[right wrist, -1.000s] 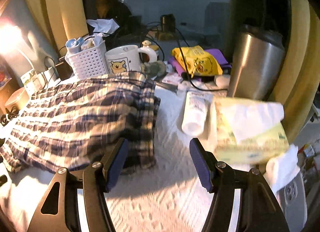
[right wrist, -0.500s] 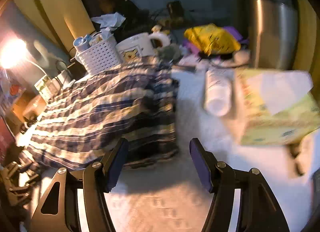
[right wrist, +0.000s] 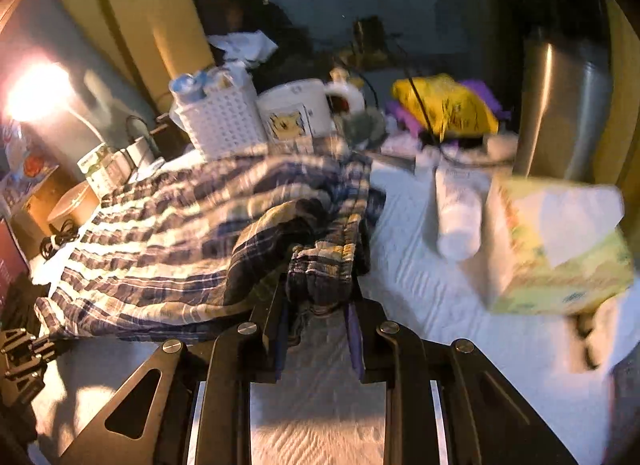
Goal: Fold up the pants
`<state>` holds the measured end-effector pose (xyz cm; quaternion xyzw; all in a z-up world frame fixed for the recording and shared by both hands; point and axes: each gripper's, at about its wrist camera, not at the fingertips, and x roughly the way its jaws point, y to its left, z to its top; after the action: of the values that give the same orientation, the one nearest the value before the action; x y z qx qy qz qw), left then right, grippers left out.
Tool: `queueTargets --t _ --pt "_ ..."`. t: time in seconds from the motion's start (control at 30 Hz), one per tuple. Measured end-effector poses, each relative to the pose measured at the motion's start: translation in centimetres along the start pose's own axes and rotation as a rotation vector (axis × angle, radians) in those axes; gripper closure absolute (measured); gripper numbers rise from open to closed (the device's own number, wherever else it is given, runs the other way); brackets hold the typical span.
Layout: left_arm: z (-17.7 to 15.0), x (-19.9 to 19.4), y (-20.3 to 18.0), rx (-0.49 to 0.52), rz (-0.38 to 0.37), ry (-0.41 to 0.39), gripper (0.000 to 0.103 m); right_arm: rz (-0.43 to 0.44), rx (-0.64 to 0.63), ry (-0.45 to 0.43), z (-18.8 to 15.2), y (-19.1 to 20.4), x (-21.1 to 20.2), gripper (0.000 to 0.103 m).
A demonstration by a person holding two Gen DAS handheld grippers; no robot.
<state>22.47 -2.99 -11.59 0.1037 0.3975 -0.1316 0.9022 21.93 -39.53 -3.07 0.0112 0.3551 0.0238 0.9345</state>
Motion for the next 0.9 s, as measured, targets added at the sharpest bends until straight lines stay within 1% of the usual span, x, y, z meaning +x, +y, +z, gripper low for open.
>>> queueTargets --t 0.17,0.27,0.33,0.4,0.43,0.47,0.5,0.6,0.63,0.7,0.73,0.77,0.8,0.83,0.87,0.9 --pt "-1.1 -3.1 -0.8 -0.031 -0.052 -0.003 0.097 -0.021 -0.058 -0.017 0.1 0.8 -3.2 0.079" --pt "-2.5 -4.2 -2.1 -0.045 -0.092 0.006 0.097 -0.046 -0.084 -0.013 -1.1 0.8 -4.6 0.079" --pt "-3.5 -4.3 -2.8 -0.057 -0.113 0.023 0.096 -0.061 -0.082 0.001 -2.1 0.4 -5.0 0.079" --pt "-4.7 -3.7 -3.4 -0.074 -0.132 0.066 0.094 -0.079 -0.078 0.02 -3.3 -0.3 -4.8 0.079" --pt "-5.2 -3.5 -3.6 -0.075 -0.131 0.082 0.092 -0.09 -0.081 0.033 -3.9 -0.5 -4.5 0.079" --pt "-5.8 -3.3 -3.6 -0.076 -0.126 0.101 0.092 -0.106 -0.077 0.05 -4.5 -0.9 -3.9 0.079" --pt "-6.3 -3.4 -3.6 -0.088 -0.128 0.108 0.09 -0.128 -0.072 0.064 -5.1 -1.3 -3.4 0.079" --pt "-7.2 -3.9 -2.3 -0.124 -0.108 0.126 0.09 -0.137 -0.057 0.097 -6.4 -1.8 -2.5 0.079" --pt "-7.5 -4.2 -1.6 -0.144 -0.101 0.134 0.09 -0.142 -0.064 0.104 -6.6 -1.8 -2.5 0.075" --pt "-7.9 -4.8 -0.4 -0.175 -0.091 0.134 0.09 -0.156 -0.076 0.109 -6.8 -1.9 -2.9 0.061" --pt "-8.0 -5.3 0.3 -0.187 -0.084 0.124 0.09 -0.17 -0.074 0.095 -6.7 -2.0 -3.4 0.043" --pt "-7.9 -5.8 1.0 -0.196 -0.064 0.107 0.089 -0.178 -0.07 0.077 -6.6 -2.2 -4.0 0.034" --pt "-7.8 -6.2 1.7 -0.205 -0.04 0.091 0.086 -0.183 -0.059 0.053 -6.4 -2.5 -4.8 0.034" --pt "-7.7 -6.5 2.5 -0.217 -0.023 0.079 0.078 -0.185 -0.051 0.041 -6.4 -2.7 -5.3 0.034" --pt "-7.6 -6.7 3.3 -0.235 -0.008 0.062 0.073 -0.186 -0.038 0.025 -6.3 -2.9 -5.9 0.034" --pt "-7.6 -6.9 4.1 -0.255 0.004 0.046 0.064 -0.189 -0.031 0.014 -6.1 -2.9 -6.3 0.034"
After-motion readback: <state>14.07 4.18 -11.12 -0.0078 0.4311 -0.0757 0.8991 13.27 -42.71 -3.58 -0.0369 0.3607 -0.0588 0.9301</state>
